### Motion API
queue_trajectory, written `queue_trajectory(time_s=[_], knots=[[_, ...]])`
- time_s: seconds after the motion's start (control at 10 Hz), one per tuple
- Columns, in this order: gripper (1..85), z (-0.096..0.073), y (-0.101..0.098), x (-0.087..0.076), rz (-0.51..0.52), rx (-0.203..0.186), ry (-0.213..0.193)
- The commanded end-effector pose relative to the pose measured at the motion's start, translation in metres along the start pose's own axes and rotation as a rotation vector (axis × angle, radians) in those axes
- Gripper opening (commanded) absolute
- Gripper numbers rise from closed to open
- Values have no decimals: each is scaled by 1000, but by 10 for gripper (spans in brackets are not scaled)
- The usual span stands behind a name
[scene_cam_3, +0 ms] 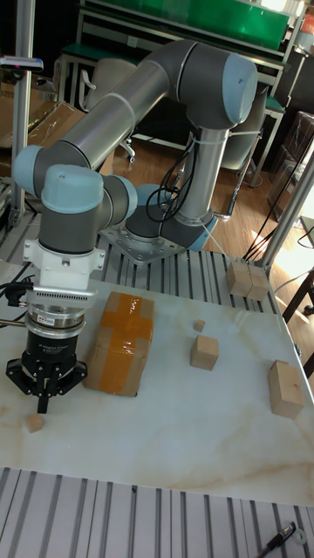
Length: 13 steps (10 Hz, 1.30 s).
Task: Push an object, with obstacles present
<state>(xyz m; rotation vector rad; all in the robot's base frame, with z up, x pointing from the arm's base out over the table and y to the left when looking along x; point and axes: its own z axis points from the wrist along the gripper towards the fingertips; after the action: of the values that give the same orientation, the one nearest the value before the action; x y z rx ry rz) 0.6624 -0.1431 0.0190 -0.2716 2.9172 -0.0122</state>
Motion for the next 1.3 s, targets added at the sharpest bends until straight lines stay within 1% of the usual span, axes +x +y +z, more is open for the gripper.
queue_trajectory(time_s=[0.0, 0.1, 0.3, 0.5, 0.6, 0.7, 0.8, 1.0, 1.2], knots=[[13, -1, -3, 2, 13, 6, 8], [13, -1, -3, 4, 42, 3, 16], [13, -1, 2, 4, 75, -14, 13], [13, -1, 3, 3, 65, -19, 11], [13, -1, 2, 2, 51, -11, 11], [13, -3, 6, -5, 38, -5, 19], [13, -8, 15, -14, 34, -2, 31], [13, -11, 32, -32, 35, -9, 33], [13, -10, 32, -34, 16, -8, 28]])
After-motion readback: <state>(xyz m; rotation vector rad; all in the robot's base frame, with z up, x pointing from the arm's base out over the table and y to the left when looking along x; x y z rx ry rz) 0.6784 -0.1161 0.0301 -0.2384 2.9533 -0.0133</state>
